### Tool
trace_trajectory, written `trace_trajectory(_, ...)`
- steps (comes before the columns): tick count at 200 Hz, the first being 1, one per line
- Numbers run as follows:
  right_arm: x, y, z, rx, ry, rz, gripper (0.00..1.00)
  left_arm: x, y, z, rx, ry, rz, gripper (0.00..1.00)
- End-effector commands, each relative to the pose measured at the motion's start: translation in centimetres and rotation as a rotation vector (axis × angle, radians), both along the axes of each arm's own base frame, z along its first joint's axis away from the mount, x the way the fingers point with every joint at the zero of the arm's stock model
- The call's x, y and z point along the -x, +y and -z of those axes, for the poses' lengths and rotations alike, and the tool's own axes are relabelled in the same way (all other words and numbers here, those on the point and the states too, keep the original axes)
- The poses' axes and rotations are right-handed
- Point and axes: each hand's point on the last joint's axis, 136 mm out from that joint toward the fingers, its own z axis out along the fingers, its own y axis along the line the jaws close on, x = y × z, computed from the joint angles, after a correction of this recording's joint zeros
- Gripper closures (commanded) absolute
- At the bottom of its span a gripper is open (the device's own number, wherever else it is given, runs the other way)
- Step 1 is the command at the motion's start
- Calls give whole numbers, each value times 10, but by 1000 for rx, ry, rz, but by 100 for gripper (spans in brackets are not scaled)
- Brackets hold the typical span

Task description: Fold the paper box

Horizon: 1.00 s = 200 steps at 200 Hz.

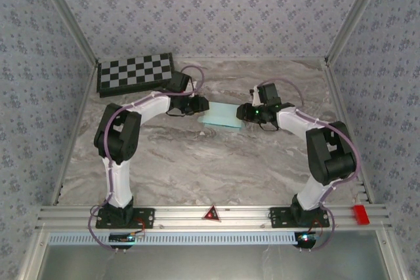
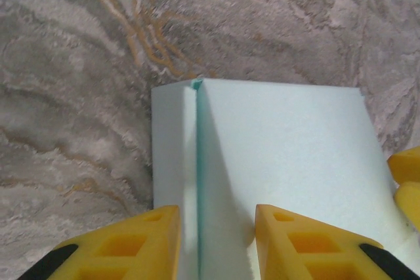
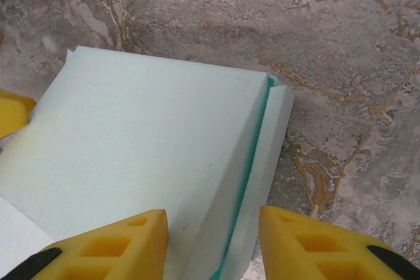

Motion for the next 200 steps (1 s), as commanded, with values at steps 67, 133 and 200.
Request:
trace_trajectory(67, -8, 1, 17, 7, 61, 5, 63, 13, -7, 22, 3, 55, -4, 65)
trace_trajectory(133, -10, 6, 29, 35, 102, -37, 68, 24, -4, 31, -6, 76, -35, 69)
trace_trajectory(200, -13, 13, 36, 120, 119, -108, 70, 47, -2, 36, -14, 92, -52, 70)
